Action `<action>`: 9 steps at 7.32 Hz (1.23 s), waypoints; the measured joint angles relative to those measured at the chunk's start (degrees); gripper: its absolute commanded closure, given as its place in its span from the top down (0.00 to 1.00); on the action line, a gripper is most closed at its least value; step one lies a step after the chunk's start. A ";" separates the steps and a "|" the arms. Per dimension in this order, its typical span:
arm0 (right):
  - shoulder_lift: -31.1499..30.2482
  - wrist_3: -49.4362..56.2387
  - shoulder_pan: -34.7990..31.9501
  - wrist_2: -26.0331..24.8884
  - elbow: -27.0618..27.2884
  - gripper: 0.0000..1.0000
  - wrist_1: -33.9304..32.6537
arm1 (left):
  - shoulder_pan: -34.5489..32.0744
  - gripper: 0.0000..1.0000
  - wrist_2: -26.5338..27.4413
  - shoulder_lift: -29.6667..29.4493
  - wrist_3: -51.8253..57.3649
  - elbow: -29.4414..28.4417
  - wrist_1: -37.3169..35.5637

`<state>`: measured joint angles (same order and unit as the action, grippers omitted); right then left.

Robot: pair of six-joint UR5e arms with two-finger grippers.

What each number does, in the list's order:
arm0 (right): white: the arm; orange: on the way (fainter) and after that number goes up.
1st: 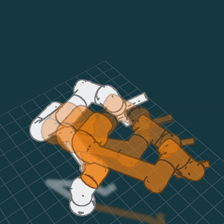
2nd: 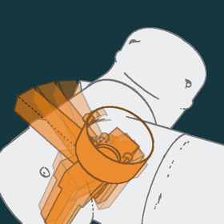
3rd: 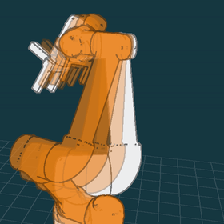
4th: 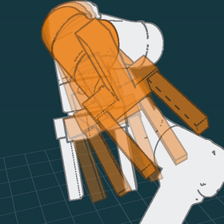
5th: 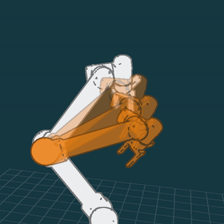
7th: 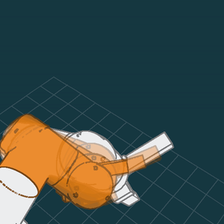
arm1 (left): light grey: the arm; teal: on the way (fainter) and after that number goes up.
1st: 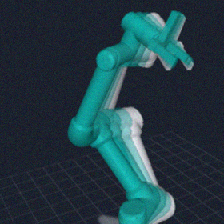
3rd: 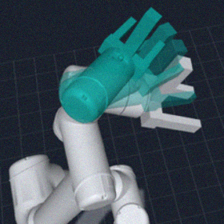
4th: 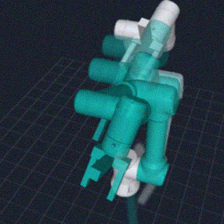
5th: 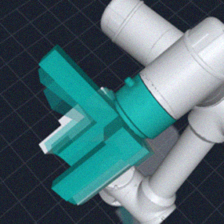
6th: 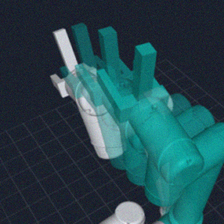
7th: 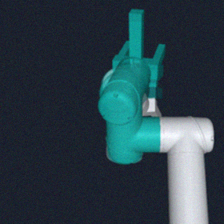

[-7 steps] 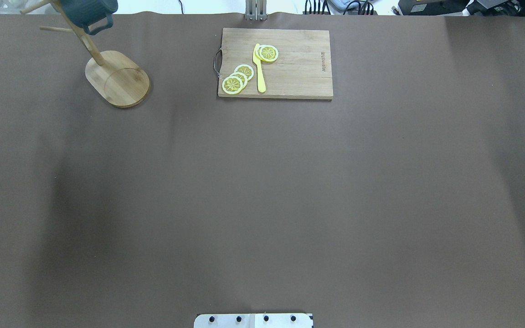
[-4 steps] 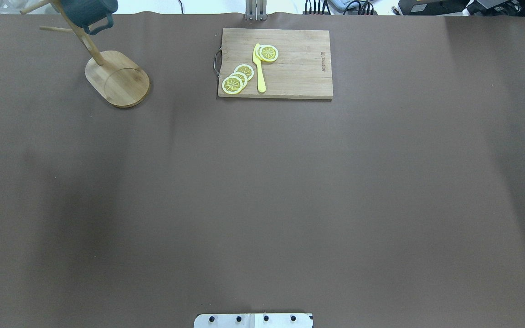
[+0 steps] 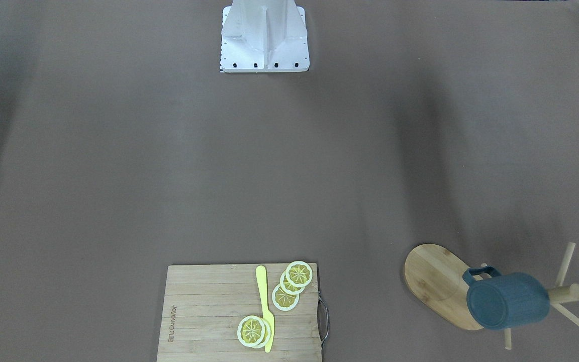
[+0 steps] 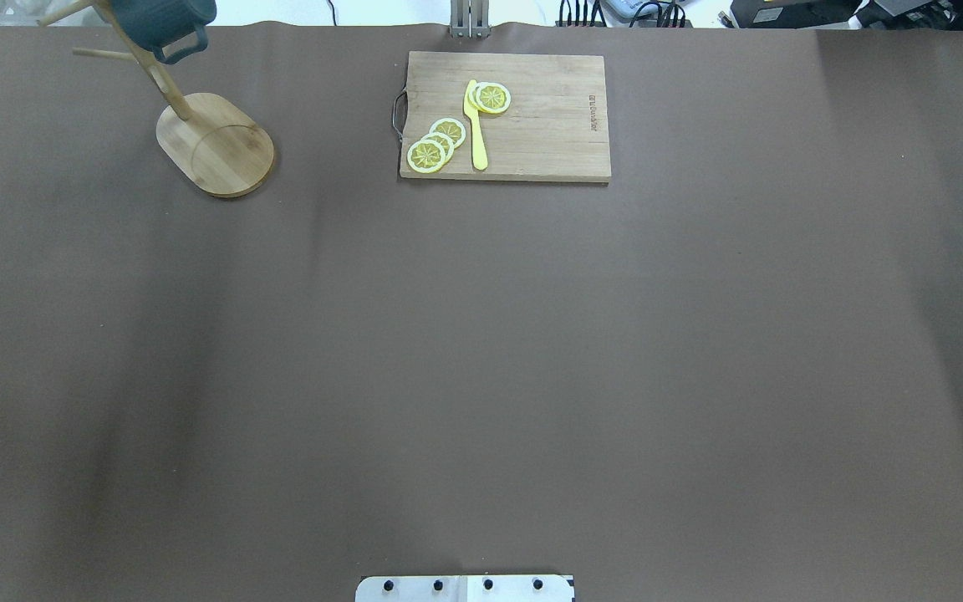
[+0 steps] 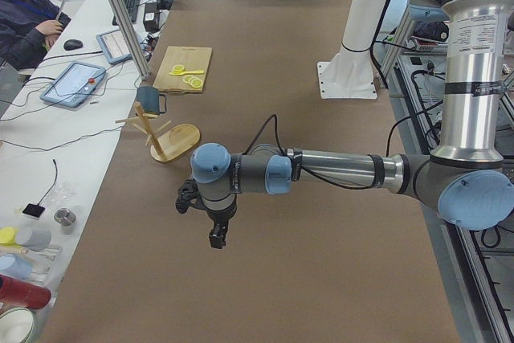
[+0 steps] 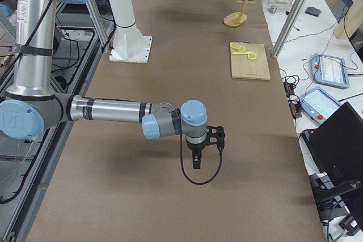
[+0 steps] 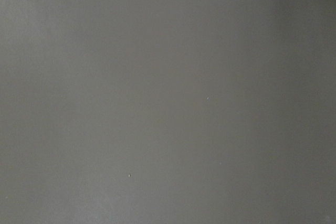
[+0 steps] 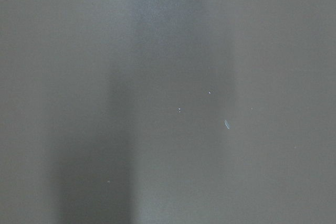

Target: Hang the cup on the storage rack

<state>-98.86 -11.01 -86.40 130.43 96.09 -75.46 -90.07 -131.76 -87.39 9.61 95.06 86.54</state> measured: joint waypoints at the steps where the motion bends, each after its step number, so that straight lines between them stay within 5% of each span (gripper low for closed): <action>1: -0.49 0.00 -0.02 0.00 -0.02 1.00 0.03 | -0.15 1.00 0.07 0.68 -0.05 -0.09 0.15; 9: -4.67 0.08 -0.09 2.62 0.10 1.00 -0.36 | -0.18 1.00 -0.05 3.61 0.56 2.90 0.59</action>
<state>-103.54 -10.93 -86.49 133.06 96.19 -75.82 -90.25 -131.81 -83.78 10.16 97.96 87.13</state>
